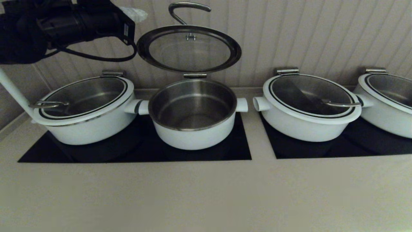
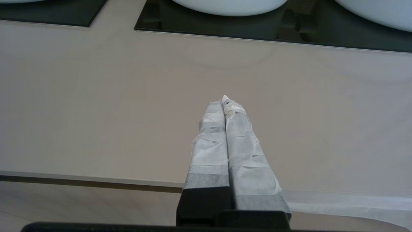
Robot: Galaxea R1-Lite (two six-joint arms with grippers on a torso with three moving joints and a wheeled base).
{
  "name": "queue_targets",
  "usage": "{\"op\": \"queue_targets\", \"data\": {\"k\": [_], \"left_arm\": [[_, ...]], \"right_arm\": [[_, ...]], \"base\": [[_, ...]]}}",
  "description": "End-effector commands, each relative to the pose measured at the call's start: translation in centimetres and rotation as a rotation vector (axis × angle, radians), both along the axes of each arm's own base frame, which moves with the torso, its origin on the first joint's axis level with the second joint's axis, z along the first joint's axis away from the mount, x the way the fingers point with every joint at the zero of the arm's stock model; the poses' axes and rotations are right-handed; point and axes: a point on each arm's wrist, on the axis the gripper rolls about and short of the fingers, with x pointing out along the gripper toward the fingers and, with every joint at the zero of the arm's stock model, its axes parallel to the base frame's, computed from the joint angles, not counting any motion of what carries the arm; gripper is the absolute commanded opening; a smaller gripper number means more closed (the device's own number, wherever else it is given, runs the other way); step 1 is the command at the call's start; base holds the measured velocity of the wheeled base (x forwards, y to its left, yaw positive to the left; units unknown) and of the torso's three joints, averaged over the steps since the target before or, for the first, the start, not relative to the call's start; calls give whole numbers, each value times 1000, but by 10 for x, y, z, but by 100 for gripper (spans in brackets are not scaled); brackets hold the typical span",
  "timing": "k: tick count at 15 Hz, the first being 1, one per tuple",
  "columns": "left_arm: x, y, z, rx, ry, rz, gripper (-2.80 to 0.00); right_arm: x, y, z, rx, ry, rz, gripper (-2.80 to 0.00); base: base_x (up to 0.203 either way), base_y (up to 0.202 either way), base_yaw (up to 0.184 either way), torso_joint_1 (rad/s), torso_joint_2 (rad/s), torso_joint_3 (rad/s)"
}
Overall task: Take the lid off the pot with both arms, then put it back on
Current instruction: Close the pot lid
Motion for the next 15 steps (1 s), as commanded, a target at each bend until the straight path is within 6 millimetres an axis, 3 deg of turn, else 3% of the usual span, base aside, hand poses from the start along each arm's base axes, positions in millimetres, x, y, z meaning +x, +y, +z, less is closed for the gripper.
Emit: {"op": "queue_targets", "data": {"k": [1, 15], "left_arm": [[4, -1, -5, 6, 13, -2, -280], [-5, 1, -24, 46, 66, 2, -280]], "right_arm": [[0, 0, 0, -1, 2, 0, -280], [0, 0, 0, -1, 0, 0, -280]], "base": [[0, 0, 0, 0, 0, 0], [0, 0, 0, 0, 0, 0]]}}
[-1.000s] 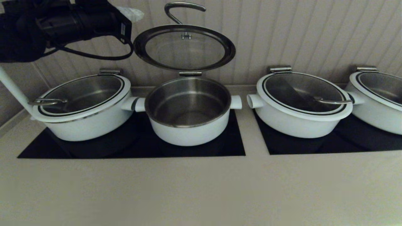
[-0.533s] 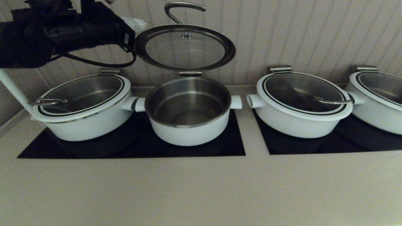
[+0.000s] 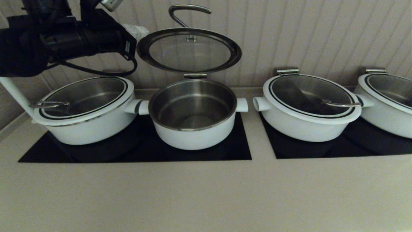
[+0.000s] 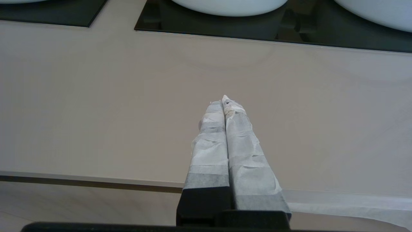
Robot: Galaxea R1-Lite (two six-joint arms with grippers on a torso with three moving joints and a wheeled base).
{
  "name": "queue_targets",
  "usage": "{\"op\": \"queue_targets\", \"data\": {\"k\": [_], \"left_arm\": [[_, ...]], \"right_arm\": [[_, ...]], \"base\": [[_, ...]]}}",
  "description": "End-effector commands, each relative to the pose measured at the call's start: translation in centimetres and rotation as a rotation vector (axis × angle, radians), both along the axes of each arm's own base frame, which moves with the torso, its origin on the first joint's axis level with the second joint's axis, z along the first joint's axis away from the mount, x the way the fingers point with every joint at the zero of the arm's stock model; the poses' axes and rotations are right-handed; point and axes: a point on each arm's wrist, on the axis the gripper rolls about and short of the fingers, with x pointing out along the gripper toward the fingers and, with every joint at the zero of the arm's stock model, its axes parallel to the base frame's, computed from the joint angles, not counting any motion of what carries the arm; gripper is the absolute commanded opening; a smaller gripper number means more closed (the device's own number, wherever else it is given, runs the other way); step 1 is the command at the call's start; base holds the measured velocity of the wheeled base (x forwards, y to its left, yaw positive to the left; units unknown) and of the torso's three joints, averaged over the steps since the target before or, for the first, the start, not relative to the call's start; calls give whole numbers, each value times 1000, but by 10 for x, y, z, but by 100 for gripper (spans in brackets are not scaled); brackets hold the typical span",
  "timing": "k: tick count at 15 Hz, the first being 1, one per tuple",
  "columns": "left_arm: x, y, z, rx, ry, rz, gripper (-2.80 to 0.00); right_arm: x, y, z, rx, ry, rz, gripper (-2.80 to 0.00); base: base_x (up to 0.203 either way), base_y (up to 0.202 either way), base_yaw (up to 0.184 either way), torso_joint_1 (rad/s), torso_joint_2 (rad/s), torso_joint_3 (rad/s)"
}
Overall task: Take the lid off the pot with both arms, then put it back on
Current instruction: Close the pot lid
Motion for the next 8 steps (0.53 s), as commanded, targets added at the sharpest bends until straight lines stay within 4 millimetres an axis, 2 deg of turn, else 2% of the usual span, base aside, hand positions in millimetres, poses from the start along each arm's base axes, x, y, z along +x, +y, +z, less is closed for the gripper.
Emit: {"op": "queue_targets", "data": {"k": [1, 8], "left_arm": [[-1, 0, 1, 4, -3, -2, -280], [-11, -3, -10, 27, 31, -17, -280]], "right_arm": [[0, 0, 0, -1, 1, 1, -280], [0, 0, 0, -1, 1, 1, -280]], "base": [[0, 0, 0, 0, 0, 0], [0, 0, 0, 0, 0, 0]]}}
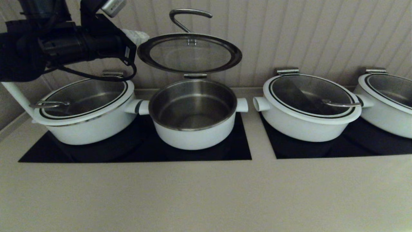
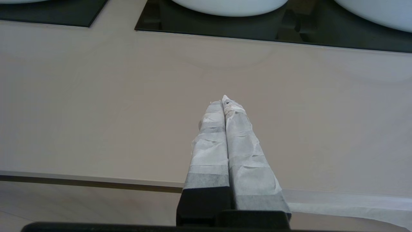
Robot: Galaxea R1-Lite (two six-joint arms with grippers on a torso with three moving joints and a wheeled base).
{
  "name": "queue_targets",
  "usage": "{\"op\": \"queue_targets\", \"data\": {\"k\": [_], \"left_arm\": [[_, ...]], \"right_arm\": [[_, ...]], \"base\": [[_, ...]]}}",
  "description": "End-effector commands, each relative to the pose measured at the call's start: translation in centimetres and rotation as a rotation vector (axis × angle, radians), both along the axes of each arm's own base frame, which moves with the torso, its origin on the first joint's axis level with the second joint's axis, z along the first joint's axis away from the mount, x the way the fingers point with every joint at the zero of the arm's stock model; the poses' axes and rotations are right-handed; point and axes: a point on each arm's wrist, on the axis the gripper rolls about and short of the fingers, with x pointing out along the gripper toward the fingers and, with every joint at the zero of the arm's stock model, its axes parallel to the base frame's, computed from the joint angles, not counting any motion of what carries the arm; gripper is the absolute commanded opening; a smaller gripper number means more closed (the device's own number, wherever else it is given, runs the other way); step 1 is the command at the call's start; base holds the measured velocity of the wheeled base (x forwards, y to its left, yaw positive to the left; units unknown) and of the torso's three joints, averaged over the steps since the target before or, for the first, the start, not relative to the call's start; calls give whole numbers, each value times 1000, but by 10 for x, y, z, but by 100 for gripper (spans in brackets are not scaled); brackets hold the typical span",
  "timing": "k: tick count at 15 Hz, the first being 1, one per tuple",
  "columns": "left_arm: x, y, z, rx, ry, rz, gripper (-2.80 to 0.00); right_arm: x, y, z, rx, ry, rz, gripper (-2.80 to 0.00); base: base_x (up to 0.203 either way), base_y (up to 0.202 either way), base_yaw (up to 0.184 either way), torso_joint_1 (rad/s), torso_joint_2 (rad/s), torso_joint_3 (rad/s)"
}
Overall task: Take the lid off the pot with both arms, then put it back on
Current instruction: Close the pot lid
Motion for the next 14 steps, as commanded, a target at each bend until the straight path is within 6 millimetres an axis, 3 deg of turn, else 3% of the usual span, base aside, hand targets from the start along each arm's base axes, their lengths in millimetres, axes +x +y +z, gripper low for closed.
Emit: {"op": "queue_targets", "data": {"k": [1, 14], "left_arm": [[-8, -2, -1, 4, 6, -12, -280], [-40, 2, -29, 9, 41, -16, -280]], "right_arm": [[0, 0, 0, -1, 2, 0, -280], [0, 0, 0, -1, 2, 0, -280]], "base": [[0, 0, 0, 0, 0, 0], [0, 0, 0, 0, 0, 0]]}}
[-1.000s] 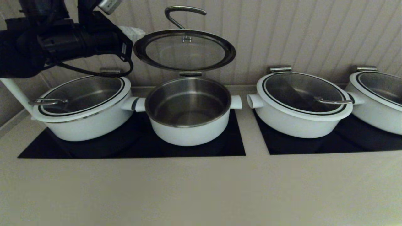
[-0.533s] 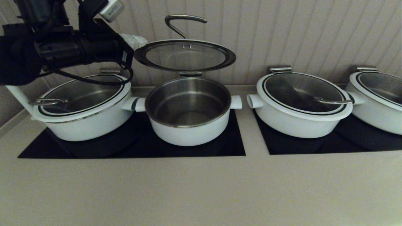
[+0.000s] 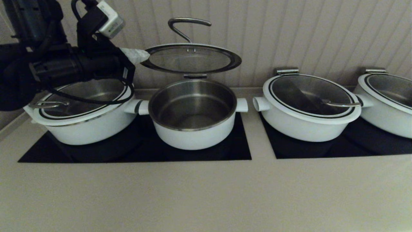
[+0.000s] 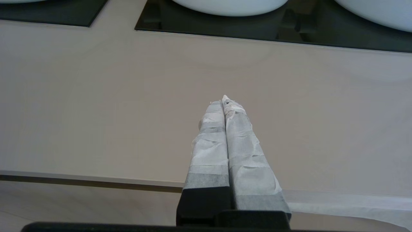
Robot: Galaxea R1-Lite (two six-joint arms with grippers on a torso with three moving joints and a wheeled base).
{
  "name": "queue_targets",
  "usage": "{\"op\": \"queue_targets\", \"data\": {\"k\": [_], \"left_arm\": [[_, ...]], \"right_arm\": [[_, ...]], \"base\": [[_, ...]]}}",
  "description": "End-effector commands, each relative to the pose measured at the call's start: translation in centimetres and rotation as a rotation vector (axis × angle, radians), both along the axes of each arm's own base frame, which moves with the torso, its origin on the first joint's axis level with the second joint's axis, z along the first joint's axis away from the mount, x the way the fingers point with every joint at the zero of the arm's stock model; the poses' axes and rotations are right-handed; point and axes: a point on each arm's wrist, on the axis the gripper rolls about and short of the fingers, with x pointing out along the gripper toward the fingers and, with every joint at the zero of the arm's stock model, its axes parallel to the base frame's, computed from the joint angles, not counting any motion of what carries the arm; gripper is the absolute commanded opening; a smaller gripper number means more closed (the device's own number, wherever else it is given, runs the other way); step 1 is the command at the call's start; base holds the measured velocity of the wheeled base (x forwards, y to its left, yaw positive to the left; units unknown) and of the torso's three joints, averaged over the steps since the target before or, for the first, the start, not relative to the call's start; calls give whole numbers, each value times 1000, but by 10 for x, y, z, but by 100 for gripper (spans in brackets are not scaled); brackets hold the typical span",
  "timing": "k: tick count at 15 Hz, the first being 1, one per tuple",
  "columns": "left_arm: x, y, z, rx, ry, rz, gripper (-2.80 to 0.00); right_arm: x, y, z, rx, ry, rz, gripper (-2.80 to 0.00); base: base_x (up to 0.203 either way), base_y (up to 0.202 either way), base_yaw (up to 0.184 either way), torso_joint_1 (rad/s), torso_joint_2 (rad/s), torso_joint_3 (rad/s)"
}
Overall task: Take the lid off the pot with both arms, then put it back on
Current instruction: Close the pot lid
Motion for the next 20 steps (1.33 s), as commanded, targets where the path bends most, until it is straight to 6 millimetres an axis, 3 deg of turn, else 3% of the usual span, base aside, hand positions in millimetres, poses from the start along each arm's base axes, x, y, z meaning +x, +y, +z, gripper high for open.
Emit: {"op": "queue_targets", "data": {"k": [1, 4, 11, 20], "left_arm": [[-10, 2, -2, 4, 7, -1, -280], [-9, 2, 0, 2, -1, -1, -280], [13, -1, 38, -35, -133, 6, -280], [47, -8, 5, -11, -47, 7, -280]], "right_arm": [[0, 0, 0, -1, 2, 0, -280], [0, 0, 0, -1, 2, 0, -280], [0, 0, 0, -1, 1, 0, -280], [0, 0, 0, -1, 0, 0, -280]], "base": [[0, 0, 0, 0, 0, 0], [0, 0, 0, 0, 0, 0], [0, 0, 0, 0, 0, 0], [0, 0, 0, 0, 0, 0]]}}
